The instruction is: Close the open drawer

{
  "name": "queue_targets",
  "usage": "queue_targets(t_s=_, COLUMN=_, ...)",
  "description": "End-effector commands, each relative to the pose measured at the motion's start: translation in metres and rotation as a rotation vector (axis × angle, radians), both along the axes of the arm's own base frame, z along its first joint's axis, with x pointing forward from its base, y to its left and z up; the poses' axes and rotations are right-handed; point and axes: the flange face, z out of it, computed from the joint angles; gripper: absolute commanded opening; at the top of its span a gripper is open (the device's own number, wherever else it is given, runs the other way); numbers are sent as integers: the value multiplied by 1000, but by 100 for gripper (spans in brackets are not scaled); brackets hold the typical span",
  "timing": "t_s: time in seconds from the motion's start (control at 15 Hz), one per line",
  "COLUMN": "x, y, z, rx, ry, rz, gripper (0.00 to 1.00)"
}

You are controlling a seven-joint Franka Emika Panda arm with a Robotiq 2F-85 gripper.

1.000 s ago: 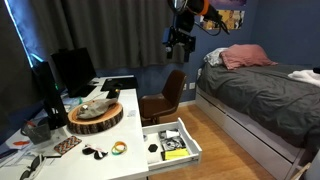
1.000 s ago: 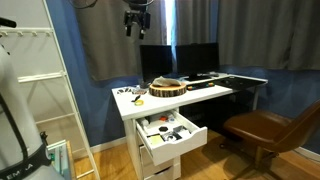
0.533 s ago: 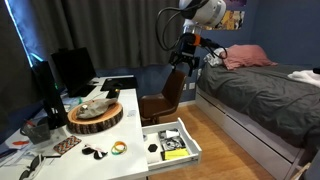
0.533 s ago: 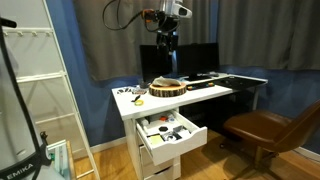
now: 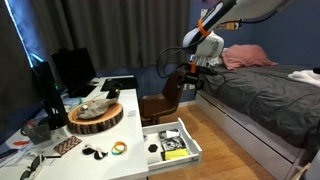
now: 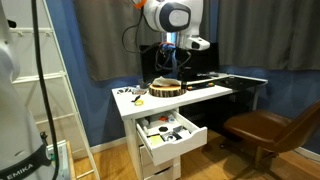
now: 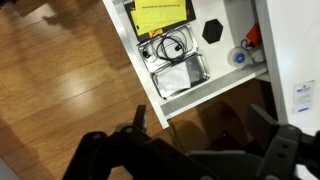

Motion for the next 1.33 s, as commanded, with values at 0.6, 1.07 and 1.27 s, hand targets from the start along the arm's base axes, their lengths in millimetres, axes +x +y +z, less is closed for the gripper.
queue_targets(t_s=0.6, x=-7, y=-31, z=-65, rx=54, ry=94, rz=-163, gripper=100)
queue_targets(t_s=1.07, x=-6, y=3, z=-76, rx=21, ry=139, rz=-124, gripper=100)
queue_targets(t_s=1.27, x=-3, y=8, z=-102, rx=0, ry=168, rz=-186, gripper=100)
